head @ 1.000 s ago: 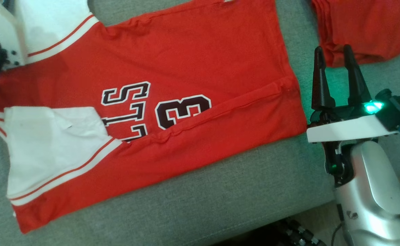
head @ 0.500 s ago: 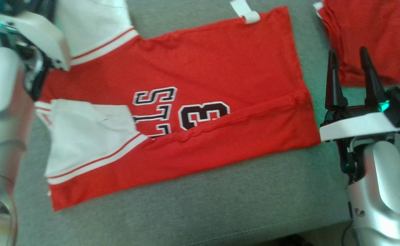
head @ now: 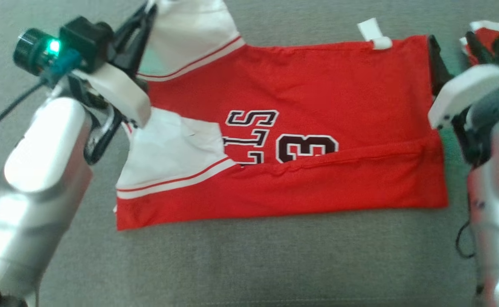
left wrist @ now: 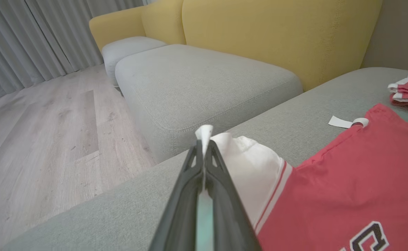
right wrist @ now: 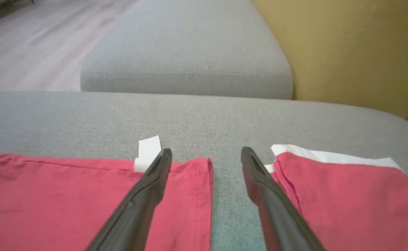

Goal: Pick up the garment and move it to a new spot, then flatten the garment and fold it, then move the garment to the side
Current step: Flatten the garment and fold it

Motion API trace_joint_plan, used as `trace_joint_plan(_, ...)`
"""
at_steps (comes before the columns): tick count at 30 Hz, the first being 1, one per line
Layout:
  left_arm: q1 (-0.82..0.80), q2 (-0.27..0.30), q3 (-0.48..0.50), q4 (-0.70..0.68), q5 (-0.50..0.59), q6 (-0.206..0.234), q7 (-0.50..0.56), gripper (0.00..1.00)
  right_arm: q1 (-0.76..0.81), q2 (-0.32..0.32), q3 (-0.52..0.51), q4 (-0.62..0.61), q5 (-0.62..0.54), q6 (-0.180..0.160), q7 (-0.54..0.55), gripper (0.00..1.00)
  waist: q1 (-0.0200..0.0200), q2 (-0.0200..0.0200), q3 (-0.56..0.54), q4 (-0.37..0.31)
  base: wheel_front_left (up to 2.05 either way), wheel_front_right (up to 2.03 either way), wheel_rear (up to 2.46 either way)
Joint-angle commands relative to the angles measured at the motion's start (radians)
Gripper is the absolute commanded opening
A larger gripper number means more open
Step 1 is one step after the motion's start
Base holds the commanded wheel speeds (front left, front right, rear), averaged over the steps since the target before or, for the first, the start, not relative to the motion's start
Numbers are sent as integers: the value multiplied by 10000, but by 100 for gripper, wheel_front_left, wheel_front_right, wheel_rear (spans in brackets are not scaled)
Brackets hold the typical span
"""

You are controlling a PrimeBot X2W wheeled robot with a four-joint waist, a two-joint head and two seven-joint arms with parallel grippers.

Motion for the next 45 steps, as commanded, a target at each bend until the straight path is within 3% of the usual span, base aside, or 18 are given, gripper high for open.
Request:
trace_joint_plan(1, -288, 475, 326, -444, -31, 98, 55, 0, -316, -107, 108, -132, -121, -9, 143, 100, 1, 0, 142, 175, 0, 0, 0)
trace_joint_plan(5, -19, 698, 235, -1659, -42, 208, 484, 0, -1276, -432, -97, 1342, -523, -9, 1032, 100, 1, 0, 416, 470, 0, 0, 0)
trace_joint_plan(11, 90, 745, 74, -2762, 69, 471, 893, 0, -2351, -890, 93, 3007, -1060, -9, 948, 100, 1, 0, 794, 846, 0, 0, 0)
trace_joint_plan(18, 116, 735, 43, -3052, 11, 609, 1026, 0, -2863, -1164, 719, 4663, -1146, -9, 929, 100, 1, 0, 884, 951, 0, 0, 0)
trace_joint_plan(19, 106, 757, 53, -3030, 13, 626, 1029, 0, -2916, -1169, 840, 4844, -1090, -9, 947, 80, 1, 0, 877, 939, 0, 0, 0)
trace_joint_plan(20, 100, 782, 63, -3002, 14, 642, 1032, 0, -2978, -1174, 958, 4987, -1027, -9, 918, 31, 1, 0, 866, 917, 0, 0, 0)
trace_joint_plan(21, 93, 806, 77, -2965, 11, 661, 1035, 0, -3046, -1191, 1072, 5097, -961, -9, 847, 0, 1, 0, 847, 891, 0, 0, 0)
trace_joint_plan(32, -218, 1265, 641, -2001, -36, 1038, 665, 0, -4122, -1056, 1485, 5033, 1069, -9, -1722, 0, 1, 0, 548, 265, 0, 0, 0)
trace_joint_plan(41, -1470, 1407, 836, -744, 363, 1110, 151, 0, -4636, -1183, 2144, 4552, 2922, -9, -2539, 0, 1, 0, 722, -97, 0, 0, 0)
trace_joint_plan(45, -2332, 1181, 719, 295, 709, 1098, -346, 0, -4700, -1299, 2440, 4627, 3620, -9, -2593, 0, 1, 0, 702, -141, 0, 0, 0)
